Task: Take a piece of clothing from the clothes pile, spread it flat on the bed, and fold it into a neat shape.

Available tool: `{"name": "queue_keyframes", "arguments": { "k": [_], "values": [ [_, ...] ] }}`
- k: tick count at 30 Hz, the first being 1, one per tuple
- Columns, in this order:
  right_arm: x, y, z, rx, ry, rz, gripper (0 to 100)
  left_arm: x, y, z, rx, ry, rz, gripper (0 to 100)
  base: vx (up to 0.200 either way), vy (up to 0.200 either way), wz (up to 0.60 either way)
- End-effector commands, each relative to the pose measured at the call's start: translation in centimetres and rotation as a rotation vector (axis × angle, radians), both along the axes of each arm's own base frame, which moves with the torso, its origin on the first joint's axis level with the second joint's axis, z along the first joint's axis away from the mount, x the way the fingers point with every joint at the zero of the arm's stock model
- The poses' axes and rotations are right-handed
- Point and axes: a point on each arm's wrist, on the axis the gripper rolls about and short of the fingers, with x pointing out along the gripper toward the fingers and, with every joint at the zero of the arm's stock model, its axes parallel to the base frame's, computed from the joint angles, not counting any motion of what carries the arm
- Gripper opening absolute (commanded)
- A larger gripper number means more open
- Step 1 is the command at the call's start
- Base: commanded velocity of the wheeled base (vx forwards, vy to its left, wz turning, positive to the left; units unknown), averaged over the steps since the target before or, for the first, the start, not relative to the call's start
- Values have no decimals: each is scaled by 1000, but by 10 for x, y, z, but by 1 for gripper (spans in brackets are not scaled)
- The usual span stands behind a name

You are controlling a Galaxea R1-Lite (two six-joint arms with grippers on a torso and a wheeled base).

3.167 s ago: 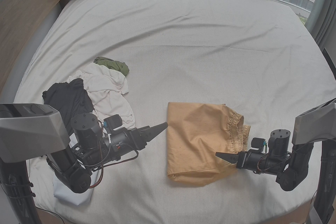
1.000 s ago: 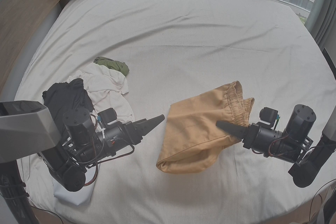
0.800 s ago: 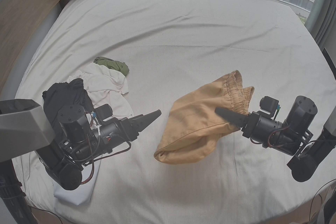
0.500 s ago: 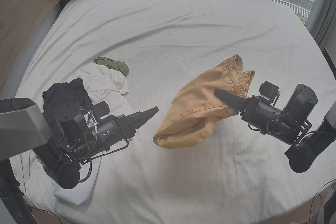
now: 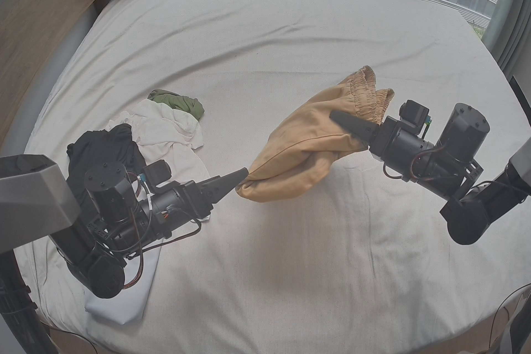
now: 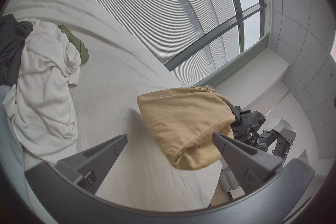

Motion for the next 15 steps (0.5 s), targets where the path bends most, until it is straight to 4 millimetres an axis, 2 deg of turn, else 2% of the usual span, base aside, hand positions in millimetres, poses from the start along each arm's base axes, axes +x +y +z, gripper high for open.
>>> {"name": "queue_keyframes", "arguments": {
  "k": [1, 4, 5, 11, 15],
  "values": [
    [17, -3, 1, 3, -7, -27, 0, 1, 5, -1, 4, 2, 20, 100, 0, 0, 0],
    [25, -6, 2, 2, -6, -41, 0, 4, 11, -1, 6, -2, 42, 100, 0, 0, 0],
    [31, -8, 4, 3, -7, -52, 0, 5, 19, 4, 1, -15, 63, 100, 0, 0, 0],
    [46, -9, 15, 23, -12, -65, 0, -3, 40, 15, 4, -34, 97, 100, 0, 0, 0],
    [58, -5, 23, 37, -25, -63, 0, -4, 47, 10, 70, -65, 118, 100, 0, 0, 0]
  ]
}}
